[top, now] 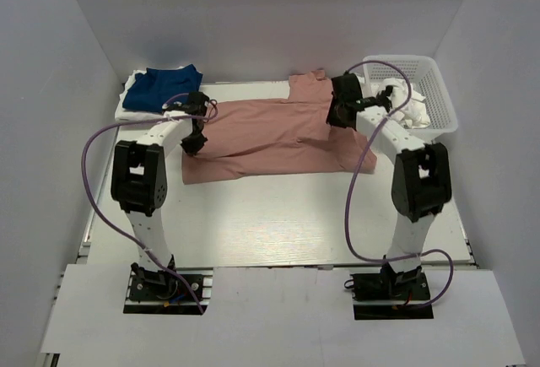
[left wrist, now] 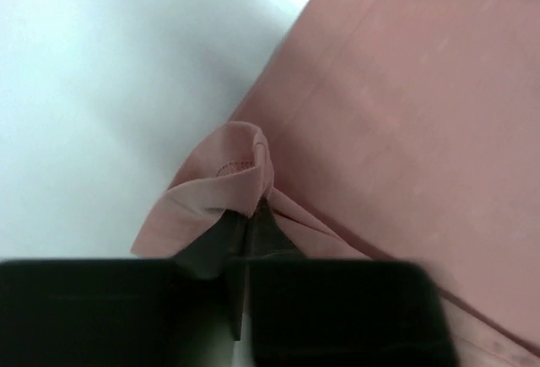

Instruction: Fold and stack the t-shirts

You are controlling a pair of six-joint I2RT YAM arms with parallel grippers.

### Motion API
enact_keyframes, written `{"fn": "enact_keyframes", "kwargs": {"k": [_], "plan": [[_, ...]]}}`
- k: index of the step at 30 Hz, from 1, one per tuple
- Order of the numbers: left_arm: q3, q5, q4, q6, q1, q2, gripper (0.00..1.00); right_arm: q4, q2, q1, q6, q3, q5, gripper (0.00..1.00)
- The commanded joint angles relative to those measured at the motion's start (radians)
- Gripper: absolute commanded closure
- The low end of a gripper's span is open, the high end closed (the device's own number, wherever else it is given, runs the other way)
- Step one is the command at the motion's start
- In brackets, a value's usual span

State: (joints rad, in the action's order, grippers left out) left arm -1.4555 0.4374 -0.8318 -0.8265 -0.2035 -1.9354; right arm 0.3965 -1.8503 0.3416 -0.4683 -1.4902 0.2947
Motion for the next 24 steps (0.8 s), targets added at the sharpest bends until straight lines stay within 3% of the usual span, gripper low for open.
{"fn": "enact_keyframes", "kwargs": {"k": [1,2,3,4,9,12,13,16,24], "plan": [[-0.104,0.034,0.003,0.030,0.025,-0.048,0.75,0.016,-0.130,-0.021,0.062,-0.149,-0.017,0.91],[-0.114,0.034,0.003,0.052,0.026,-0.059,0.48,0.019,-0.151,-0.021,0.080,-0.171,-0.014,0.34],[-0.129,0.034,0.017,0.052,0.026,-0.068,0.20,0.027,-0.196,-0.024,0.080,-0.245,-0.022,0.12],[-0.140,0.023,0.017,0.052,0.026,-0.077,0.00,0.042,-0.223,-0.026,0.089,-0.266,-0.054,0.10],[-0.125,0.011,0.035,0.075,0.035,-0.011,0.00,0.044,-0.198,-0.021,0.105,-0.292,-0.143,0.10],[-0.008,-0.038,0.105,0.084,0.035,0.093,0.00,-0.017,-0.083,-0.027,0.109,-0.127,-0.147,0.10],[0.022,-0.064,0.123,0.084,0.035,0.117,0.00,-0.039,-0.032,-0.027,0.115,-0.004,-0.161,0.10],[0.127,-0.132,0.206,0.116,0.026,0.189,0.00,-0.116,0.039,-0.024,0.134,0.103,-0.239,0.10],[0.205,-0.322,0.388,0.188,0.015,0.133,0.00,-0.125,0.005,-0.047,0.120,0.185,-0.207,0.10]]}}
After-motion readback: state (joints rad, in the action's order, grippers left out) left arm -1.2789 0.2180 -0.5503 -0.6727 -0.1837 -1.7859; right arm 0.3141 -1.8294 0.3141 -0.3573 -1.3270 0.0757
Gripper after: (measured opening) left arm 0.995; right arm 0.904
